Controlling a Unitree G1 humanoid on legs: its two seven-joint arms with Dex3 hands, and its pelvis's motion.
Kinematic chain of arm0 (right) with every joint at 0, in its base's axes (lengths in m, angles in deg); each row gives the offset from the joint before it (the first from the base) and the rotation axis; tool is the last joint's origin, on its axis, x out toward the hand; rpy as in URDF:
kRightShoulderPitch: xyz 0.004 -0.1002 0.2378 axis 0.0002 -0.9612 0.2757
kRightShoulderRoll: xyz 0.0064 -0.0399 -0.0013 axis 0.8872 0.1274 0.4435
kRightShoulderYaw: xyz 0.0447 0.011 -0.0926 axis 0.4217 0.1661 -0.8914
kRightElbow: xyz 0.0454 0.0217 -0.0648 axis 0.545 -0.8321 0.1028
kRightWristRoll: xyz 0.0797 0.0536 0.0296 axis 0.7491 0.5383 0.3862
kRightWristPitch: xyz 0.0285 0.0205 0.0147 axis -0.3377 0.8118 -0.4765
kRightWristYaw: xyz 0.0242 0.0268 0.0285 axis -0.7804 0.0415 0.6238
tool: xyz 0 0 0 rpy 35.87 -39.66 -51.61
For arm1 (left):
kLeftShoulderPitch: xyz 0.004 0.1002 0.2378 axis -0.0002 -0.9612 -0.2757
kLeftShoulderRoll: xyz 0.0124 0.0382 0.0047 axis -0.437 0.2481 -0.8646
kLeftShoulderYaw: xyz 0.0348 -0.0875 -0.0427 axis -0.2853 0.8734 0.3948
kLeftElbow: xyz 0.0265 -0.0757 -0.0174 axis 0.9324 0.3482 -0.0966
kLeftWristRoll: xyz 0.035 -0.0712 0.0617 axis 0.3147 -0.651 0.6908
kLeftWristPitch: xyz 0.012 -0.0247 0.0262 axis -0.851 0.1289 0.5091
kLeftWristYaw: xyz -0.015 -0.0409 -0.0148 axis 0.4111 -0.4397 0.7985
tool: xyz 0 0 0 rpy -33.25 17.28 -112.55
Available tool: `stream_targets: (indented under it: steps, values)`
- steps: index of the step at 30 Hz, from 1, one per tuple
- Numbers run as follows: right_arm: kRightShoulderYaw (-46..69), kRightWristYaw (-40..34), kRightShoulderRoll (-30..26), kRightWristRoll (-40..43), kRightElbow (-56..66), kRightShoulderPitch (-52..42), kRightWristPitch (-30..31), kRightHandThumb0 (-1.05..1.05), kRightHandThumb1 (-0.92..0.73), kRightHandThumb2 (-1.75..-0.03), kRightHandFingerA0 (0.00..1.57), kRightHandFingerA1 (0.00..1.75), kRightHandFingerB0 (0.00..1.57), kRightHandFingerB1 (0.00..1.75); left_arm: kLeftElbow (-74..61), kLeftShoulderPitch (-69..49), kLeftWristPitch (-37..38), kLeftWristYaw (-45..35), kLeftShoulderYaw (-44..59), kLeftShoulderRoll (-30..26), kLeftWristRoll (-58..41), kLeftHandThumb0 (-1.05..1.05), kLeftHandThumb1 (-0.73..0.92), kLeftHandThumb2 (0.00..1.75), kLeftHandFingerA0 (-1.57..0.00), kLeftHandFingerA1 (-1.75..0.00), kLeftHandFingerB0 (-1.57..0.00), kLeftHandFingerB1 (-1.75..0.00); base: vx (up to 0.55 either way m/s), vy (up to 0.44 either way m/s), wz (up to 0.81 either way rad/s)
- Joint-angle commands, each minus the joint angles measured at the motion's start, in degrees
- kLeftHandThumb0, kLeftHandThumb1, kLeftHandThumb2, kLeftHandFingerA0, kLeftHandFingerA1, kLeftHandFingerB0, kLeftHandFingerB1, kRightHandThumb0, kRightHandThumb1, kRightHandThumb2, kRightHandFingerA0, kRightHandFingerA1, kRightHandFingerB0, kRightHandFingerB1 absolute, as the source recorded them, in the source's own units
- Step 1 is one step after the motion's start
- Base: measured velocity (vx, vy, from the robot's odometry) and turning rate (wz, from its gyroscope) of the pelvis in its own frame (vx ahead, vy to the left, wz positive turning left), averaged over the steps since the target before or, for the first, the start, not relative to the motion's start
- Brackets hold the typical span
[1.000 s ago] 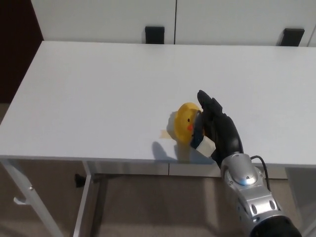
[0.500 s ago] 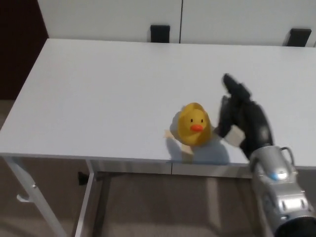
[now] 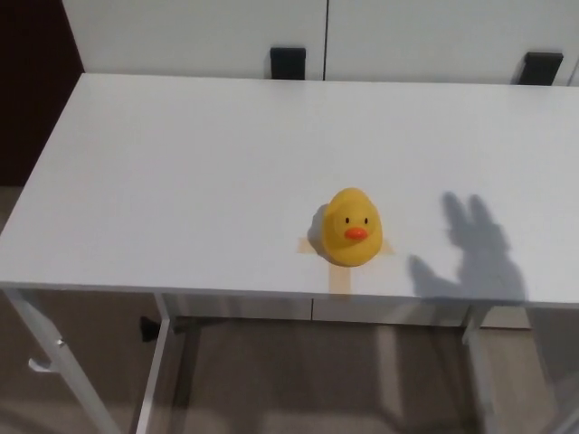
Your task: The robot uses its right hand to push the yellow duck toy to the center of the white desk.
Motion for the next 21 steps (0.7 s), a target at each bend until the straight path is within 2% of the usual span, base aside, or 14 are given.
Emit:
stream_targets:
  steps: [1, 2, 4, 5, 8, 9, 11, 12, 13, 14, 18, 19, 21]
  values:
    - [25.17, 2.65, -17.32, 18.26, 8.01, -9.13, 6.39, -0.87, -0.90, -0.68, 0.01, 0.51, 0.04, 0.35, 0.08, -0.72, 2.07, -0.80, -0.75, -2.57, 1.06, -0.25, 0.64, 0.60, -0.71, -0.46, -0.80, -0.51, 0.00, 0.000, 0.00]
    - [26.86, 1.19, -18.08, 17.40, 8.07, -10.40, 6.82, -0.89, -0.74, -1.13, 0.10, 0.60, 0.00, 0.40, -0.02, -0.76, 2.14, -0.81, -0.75, -2.61, 1.04, -0.22, 0.64, 0.59, -0.71, -0.47, -0.82, -0.52, 0.00, 0.000, 0.00]
    - [28.44, -0.34, -18.69, 16.63, 8.26, -11.50, 7.64, -0.89, -0.74, -1.13, 0.10, 0.60, 0.00, 0.40, -0.12, -0.78, 2.16, -0.80, -0.74, -2.65, 1.01, -0.22, 0.64, 0.59, -0.71, -0.47, -0.82, -0.52, 0.00, 0.000, 0.03]
    - [30.24, -1.31, -20.11, 13.55, 6.35, -15.06, 6.88, -0.77, -0.92, -0.68, 0.06, 0.64, 0.02, 0.41, 0.20, -0.56, 2.06, -0.80, -0.69, -2.61, 1.00, -0.22, 0.65, 0.60, -0.72, -0.47, -0.82, -0.51, 0.00, 0.000, 0.00]
    - [32.84, -2.13, -22.17, 9.24, 3.68, -20.30, 6.00, -0.77, -0.92, -0.68, 0.06, 0.64, 0.02, 0.41, 0.69, -0.23, 1.89, -0.80, -0.64, -2.56, 0.98, -0.22, 0.65, 0.60, -0.72, -0.47, -0.82, -0.51, 0.00, 0.000, 0.00]
    - [33.29, -3.97, -22.71, 6.91, 0.67, -22.36, 5.04, -0.59, -0.79, -0.63, 0.12, 0.60, 0.12, 0.38, 0.79, -0.14, 1.83, -0.74, -0.64, -2.56, 0.99, -0.23, 0.64, 0.60, -0.73, -0.48, -0.83, -0.52, 0.00, 0.000, 0.00]
    - [33.65, -5.32, -23.12, 5.18, -1.59, -23.93, 4.35, -0.59, -0.79, -0.63, 0.12, 0.60, 0.12, 0.38, 0.87, -0.06, 1.78, -0.69, -0.64, -2.55, 0.99, -0.23, 0.64, 0.60, -0.73, -0.48, -0.83, -0.52, 0.00, 0.000, 0.00]
    - [33.61, -8.95, -23.33, 2.26, -11.17, -27.86, -0.15, 0.02, -0.69, -0.73, 0.38, 0.64, 0.25, 0.45, 0.61, -0.02, 1.79, -0.77, -0.59, -2.61, 0.88, -0.24, 0.62, 0.59, -0.70, -0.48, -0.84, -0.52, 0.00, 0.000, 0.00]
    - [33.53, -12.72, -23.38, -0.61, -22.03, -31.95, -5.39, 0.02, -0.69, -0.73, 0.38, 0.64, 0.25, 0.45, 0.25, 0.00, 1.83, -0.90, -0.55, -2.69, 0.72, -0.24, 0.62, 0.59, -0.70, -0.48, -0.84, -0.52, 0.00, 0.000, 0.00]
    - [33.41, -13.57, -21.60, -0.98, -24.76, -34.24, -6.95, 0.07, -0.70, -0.83, 0.60, 0.64, 0.36, 0.49, 0.36, 0.05, 1.81, -0.79, -0.66, -2.64, 0.80, -0.25, 0.65, 0.60, -0.71, -0.45, -0.80, -0.50, 0.00, 0.000, 0.00]
    - [32.96, -13.92, -19.34, -0.64, -26.84, -36.48, -8.52, 0.07, -0.70, -0.83, 0.60, 0.64, 0.36, 0.49, 0.62, 0.13, 1.76, -0.58, -0.84, -2.54, 0.96, -0.25, 0.65, 0.60, -0.71, -0.45, -0.80, -0.50, 0.00, 0.000, -0.02]
    - [32.14, -12.55, -18.75, -0.22, -29.17, -37.42, -8.87, 0.03, -0.72, -0.76, 0.74, 0.64, 0.50, 0.54, 0.85, 0.03, 1.89, -0.55, -0.83, -2.56, 0.96, -0.25, 0.68, 0.61, -0.75, -0.54, -0.85, -0.52, 0.00, 0.000, 0.00]
    - [31.01, -10.84, -18.10, 0.38, -32.39, -38.54, -9.55, 0.03, -0.72, -0.76, 0.74, 0.64, 0.50, 0.54, 1.13, -0.09, 2.06, -0.51, -0.83, -2.58, 0.95, -0.25, 0.68, 0.61, -0.75, -0.54, -0.85, -0.52, 0.00, -0.002, 0.06]
